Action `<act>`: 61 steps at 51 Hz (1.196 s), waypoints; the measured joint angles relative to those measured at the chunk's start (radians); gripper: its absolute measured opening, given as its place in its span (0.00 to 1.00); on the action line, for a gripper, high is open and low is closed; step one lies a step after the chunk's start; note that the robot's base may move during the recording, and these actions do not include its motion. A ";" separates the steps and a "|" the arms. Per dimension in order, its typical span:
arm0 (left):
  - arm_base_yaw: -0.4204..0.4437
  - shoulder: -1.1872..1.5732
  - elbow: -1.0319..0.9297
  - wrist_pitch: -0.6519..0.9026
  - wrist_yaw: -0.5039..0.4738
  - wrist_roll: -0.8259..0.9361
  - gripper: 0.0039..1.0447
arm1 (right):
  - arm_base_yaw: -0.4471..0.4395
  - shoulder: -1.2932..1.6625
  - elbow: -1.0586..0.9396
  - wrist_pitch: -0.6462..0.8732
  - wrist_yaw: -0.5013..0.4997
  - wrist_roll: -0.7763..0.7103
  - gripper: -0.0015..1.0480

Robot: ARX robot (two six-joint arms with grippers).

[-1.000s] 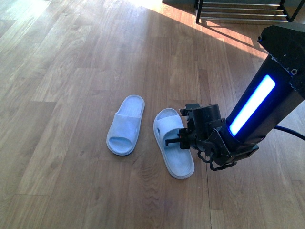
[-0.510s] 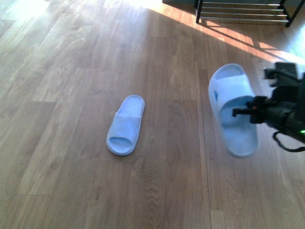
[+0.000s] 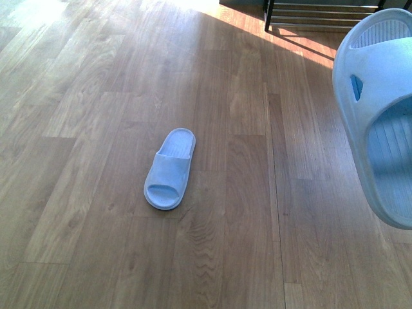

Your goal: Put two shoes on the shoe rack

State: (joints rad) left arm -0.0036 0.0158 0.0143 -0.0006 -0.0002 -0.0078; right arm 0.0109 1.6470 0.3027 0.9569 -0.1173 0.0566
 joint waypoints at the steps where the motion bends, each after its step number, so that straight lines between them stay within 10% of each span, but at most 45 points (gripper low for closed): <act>1: 0.000 0.000 0.000 0.000 0.000 0.000 0.91 | 0.000 0.000 0.000 0.000 0.000 0.000 0.02; 61: 0.000 0.000 0.000 0.000 0.001 0.000 0.91 | -0.005 0.001 0.001 -0.002 0.004 0.000 0.02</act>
State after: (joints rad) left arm -0.0036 0.0158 0.0143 -0.0006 0.0006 -0.0078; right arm 0.0059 1.6478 0.3035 0.9554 -0.1135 0.0570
